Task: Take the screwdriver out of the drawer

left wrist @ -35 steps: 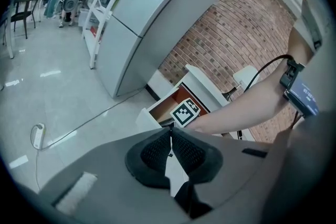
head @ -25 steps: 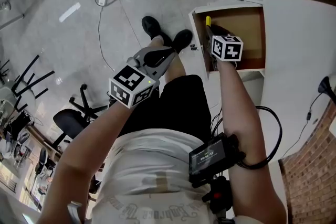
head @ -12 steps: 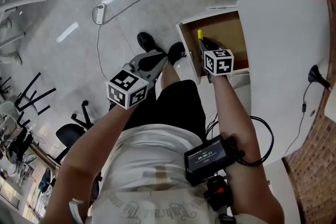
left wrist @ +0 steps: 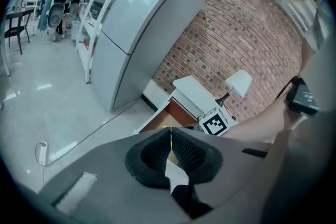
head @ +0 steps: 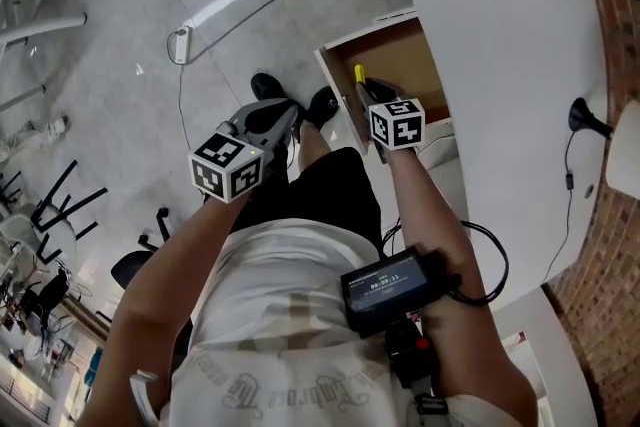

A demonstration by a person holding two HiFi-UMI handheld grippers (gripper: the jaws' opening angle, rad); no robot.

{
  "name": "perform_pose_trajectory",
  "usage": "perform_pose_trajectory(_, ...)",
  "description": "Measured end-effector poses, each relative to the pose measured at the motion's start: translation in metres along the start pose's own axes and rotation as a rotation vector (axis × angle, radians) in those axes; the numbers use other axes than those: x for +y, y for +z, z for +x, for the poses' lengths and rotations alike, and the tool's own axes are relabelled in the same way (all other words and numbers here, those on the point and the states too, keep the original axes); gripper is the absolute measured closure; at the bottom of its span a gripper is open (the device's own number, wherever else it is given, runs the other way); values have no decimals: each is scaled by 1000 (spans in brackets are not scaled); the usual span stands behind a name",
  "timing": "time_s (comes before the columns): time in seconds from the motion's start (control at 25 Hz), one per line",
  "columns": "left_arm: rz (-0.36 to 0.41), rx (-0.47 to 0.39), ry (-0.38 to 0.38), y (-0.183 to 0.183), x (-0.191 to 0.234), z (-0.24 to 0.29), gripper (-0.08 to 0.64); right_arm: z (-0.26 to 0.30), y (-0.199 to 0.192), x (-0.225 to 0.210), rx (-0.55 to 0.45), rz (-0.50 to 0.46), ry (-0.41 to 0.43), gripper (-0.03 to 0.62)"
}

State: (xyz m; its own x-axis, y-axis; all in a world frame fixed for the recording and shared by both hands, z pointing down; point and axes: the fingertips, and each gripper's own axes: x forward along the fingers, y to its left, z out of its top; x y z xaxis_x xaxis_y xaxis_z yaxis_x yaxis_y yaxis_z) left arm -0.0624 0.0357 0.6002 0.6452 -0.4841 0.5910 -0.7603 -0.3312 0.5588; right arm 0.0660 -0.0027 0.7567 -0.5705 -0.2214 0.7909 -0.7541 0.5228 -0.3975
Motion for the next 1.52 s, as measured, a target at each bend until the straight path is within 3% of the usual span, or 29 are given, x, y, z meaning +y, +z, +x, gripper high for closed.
perform_pose_trajectory(0.4,48,-18,0,18,-20,-5,548,-34,10,11,-42,9,4,540)
perform_pose_trajectory(0.76,182,-9,15,41,-28,-15,548,-64,16,16,-94,28,-9,540)
perform_pose_trajectory(1.52,365,27,-102,96,-59,-9,548,-108,44,48,-206,40,-38,540)
